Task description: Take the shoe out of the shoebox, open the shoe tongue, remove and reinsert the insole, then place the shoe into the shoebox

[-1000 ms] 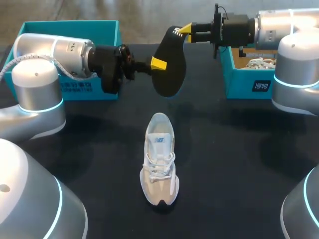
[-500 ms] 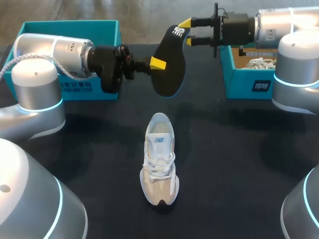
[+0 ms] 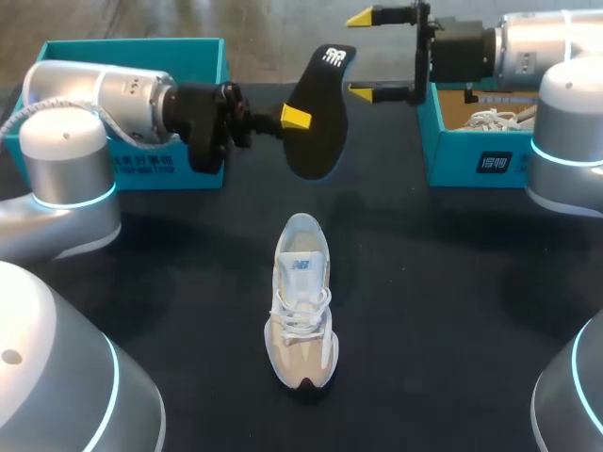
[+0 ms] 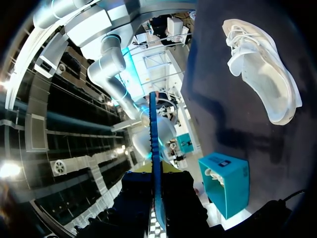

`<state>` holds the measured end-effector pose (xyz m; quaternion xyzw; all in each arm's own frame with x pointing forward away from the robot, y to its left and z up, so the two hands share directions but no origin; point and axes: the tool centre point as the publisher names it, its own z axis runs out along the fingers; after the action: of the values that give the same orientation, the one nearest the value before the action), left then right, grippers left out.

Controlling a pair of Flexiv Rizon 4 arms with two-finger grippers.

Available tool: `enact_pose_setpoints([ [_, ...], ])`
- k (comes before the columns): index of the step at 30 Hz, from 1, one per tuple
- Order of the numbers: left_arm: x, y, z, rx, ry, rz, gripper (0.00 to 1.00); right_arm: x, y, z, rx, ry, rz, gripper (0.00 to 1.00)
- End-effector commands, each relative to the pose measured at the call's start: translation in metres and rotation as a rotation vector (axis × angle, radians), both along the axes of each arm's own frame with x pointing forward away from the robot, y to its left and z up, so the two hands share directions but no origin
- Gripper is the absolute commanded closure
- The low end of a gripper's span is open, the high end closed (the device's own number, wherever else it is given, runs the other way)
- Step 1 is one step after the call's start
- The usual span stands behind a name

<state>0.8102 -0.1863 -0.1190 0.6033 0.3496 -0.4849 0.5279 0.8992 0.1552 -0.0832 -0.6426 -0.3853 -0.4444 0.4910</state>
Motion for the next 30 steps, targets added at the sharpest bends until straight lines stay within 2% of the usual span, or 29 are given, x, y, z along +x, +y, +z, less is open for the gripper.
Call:
enact_pose_setpoints([
  [1, 0.0, 0.005, 0.002, 0.005, -0.004, 0.005, 1.0, -0.014, -0.011, 0.008, -0.01, 0.002, -0.01, 0.0],
  [16, -0.013, 0.039, 0.008, 0.025, 0.038, 0.054, 1.0, -0.043, -0.024, 0.02, -0.01, -0.138, 0.098, 0.0],
  [30, -0.036, 0.071, 0.0, 0.106, 0.099, 0.058, 1.0, -0.053, -0.042, 0.006, -0.035, -0.146, 0.136, 0.0],
])
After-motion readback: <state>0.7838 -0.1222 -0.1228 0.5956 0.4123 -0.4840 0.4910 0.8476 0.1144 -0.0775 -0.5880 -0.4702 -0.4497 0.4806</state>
